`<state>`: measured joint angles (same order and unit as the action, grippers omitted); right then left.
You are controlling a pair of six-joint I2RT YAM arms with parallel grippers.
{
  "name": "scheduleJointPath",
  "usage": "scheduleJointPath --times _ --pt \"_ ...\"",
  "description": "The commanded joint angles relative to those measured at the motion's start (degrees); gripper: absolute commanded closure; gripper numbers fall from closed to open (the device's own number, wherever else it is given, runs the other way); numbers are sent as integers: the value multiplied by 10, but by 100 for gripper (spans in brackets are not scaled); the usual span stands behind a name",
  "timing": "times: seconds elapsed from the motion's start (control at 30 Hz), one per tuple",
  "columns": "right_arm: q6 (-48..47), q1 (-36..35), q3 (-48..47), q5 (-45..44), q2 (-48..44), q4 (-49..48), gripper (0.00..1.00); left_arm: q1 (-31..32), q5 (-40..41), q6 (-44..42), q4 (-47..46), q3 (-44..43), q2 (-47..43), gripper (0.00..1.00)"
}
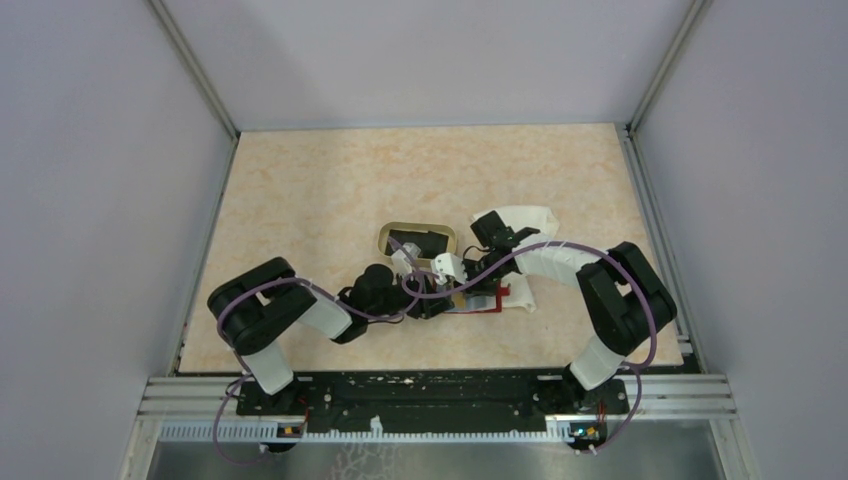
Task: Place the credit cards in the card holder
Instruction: Insert the credit card into the card holder.
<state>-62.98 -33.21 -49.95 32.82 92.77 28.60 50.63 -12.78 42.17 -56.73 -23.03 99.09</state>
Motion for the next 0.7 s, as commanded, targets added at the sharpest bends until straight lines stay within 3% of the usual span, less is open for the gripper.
scheduleJointPath --times 0.0,0.53,0.67 --pt "-7 -7 -13 -4 5 9 100 1 -38 21 -59 -10 12 49" --pt "-2 49 -33 70 -71 53 84 1 -69 36 -70 -40 24 49" --pt "27 81 -34 103 -85 45 73 1 -80 36 -71 -57 36 49"
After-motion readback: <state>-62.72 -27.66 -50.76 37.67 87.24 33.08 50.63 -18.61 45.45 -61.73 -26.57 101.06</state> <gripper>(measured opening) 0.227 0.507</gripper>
